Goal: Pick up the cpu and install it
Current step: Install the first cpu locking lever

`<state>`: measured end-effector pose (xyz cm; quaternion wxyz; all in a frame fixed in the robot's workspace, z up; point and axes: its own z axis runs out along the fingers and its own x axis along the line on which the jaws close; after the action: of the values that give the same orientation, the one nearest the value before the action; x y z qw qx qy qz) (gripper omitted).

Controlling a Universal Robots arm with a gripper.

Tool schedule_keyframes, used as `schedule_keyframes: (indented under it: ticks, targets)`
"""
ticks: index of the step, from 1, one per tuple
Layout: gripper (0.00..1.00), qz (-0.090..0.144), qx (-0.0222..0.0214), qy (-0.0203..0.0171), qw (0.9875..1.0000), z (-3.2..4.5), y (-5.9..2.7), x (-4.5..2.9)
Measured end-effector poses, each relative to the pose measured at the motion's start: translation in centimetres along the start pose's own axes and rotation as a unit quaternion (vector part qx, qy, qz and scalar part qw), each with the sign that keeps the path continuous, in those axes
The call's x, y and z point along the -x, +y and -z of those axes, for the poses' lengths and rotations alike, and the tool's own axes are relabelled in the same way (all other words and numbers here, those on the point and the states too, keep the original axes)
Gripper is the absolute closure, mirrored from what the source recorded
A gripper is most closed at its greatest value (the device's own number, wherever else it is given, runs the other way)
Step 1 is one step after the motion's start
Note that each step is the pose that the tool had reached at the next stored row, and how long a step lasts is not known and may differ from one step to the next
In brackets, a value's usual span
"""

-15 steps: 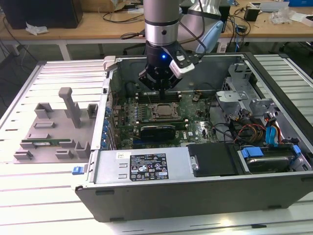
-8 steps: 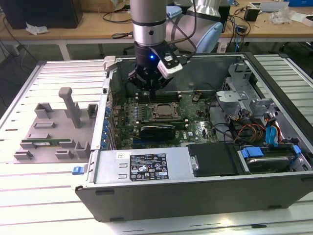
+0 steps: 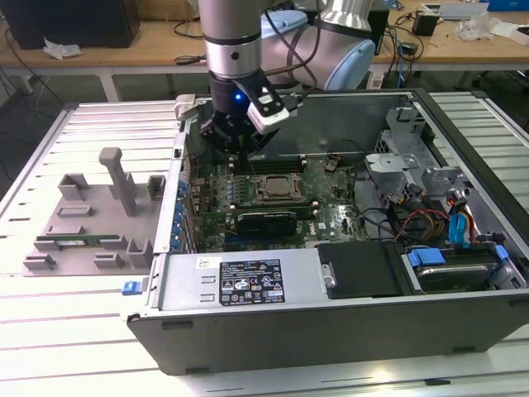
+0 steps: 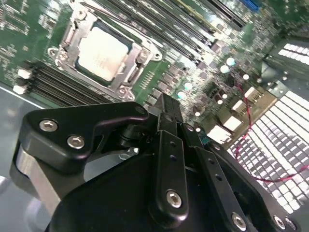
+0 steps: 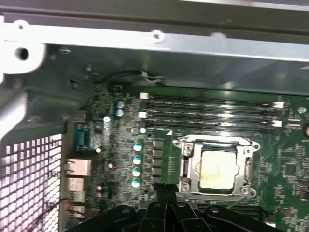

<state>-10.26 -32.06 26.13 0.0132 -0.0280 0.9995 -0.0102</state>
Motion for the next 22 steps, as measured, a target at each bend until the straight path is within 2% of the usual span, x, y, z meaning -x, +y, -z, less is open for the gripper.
schedule_keyframes:
  ticks: [2, 8, 11, 12, 13, 14, 15, 16, 17, 19, 20, 22]
  targets:
    - [0.89, 0.000, 0.0001, 0.0000, 1.0000, 0.01, 0.03, -0.45]
    - [0.89, 0.000, 0.0005, 0.0000, 1.0000, 0.01, 0.03, -0.51]
    - [0.89, 0.000, 0.0060, -0.0003, 1.0000, 0.00, 0.04, -0.67]
    - [0.89, 0.000, 0.0140, -0.0008, 0.9999, -0.01, 0.04, -0.69]
    - [0.89, -0.001, 0.0298, -0.0016, 0.9996, -0.02, 0.04, -0.70]
    - [0.89, -0.001, 0.0422, -0.0023, 0.9991, -0.02, 0.04, -0.70]
    - [0.89, -0.002, 0.0592, -0.0033, 0.9982, -0.02, 0.03, -0.70]
    - [0.89, -0.002, 0.0713, -0.0040, 0.9974, -0.02, 0.03, -0.70]
    - [0.89, -0.002, 0.0854, -0.0048, 0.9963, -0.02, 0.03, -0.70]
    - [0.89, -0.002, 0.0925, -0.0052, 0.9957, -0.02, 0.03, -0.70]
    - [0.89, -0.003, 0.0978, -0.0054, 0.9952, -0.02, 0.03, -0.70]
    - [0.89, -0.003, 0.1055, -0.0059, 0.9944, -0.02, 0.03, -0.70]
